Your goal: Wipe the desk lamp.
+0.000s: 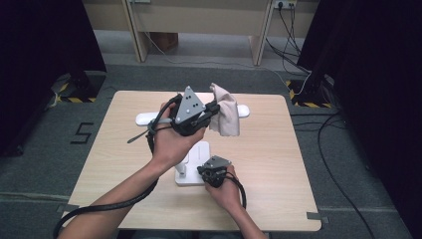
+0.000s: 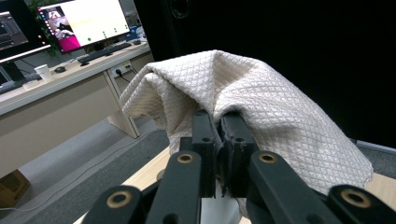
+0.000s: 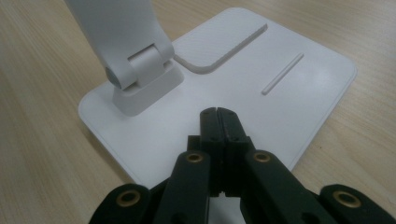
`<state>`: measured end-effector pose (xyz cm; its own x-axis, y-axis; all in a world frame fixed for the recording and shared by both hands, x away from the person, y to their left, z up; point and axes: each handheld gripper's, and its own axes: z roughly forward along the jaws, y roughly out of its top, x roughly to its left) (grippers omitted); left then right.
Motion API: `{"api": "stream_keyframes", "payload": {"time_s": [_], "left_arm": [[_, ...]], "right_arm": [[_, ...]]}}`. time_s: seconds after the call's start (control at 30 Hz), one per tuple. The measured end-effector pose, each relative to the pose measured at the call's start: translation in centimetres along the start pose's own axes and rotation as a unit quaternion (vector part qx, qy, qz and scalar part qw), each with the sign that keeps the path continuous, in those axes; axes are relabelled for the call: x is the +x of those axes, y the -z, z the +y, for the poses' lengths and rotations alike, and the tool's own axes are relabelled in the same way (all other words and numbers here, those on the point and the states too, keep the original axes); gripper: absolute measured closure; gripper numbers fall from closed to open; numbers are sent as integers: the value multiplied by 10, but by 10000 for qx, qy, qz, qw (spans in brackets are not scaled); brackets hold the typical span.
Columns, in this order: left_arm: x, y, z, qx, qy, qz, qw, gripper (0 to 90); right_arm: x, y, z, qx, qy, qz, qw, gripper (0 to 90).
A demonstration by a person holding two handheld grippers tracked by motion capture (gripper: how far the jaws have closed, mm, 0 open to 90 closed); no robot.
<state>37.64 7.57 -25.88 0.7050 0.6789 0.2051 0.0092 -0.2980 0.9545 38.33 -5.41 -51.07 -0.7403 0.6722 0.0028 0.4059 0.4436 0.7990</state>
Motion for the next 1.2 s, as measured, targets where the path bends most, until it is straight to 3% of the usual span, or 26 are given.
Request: {"api": "stream_keyframes", "payload": {"time_s": [1.2], "left_arm": [[-21, -33, 17, 74, -140, -199, 9997, 853]], "right_arm": [[0, 0, 0, -22, 14, -7, 10000, 900]]}}
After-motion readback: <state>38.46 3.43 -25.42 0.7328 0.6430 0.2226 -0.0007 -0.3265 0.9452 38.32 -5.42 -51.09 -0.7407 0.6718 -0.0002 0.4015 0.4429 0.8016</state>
